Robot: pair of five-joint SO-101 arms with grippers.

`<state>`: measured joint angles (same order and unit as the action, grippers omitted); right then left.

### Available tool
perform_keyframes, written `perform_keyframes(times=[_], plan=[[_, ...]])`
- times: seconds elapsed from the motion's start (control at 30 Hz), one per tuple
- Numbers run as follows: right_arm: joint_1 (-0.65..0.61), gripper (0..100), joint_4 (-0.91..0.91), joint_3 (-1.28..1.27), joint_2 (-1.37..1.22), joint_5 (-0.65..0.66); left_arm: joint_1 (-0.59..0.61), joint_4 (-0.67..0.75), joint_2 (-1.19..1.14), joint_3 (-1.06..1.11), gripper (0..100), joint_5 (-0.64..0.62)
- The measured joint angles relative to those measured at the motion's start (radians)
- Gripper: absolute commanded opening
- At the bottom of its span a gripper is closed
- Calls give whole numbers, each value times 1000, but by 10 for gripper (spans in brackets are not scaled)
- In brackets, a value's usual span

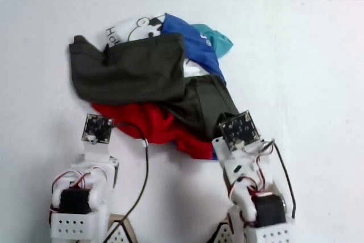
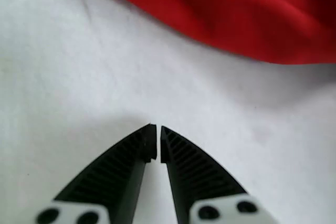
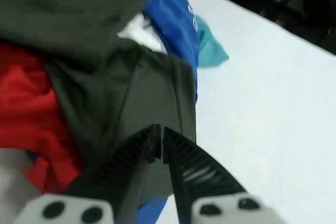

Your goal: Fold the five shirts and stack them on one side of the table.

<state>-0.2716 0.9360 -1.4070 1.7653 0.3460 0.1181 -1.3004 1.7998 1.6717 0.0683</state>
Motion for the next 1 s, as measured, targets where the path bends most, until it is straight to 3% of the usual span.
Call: perform_keyframes(times=[0.2,0.47,0.8,1.0], plan=[[-115,91,172,364,-204,0,0,0,0,0,46,0],[-126,94,319,763,-675,-12,0,0,0,0,46,0],[-130,94,684,1200,-1254,-87,0,0,0,0,46,0],[-127,94,809,1349,-1393,-87,0,0,0,0,47,0]])
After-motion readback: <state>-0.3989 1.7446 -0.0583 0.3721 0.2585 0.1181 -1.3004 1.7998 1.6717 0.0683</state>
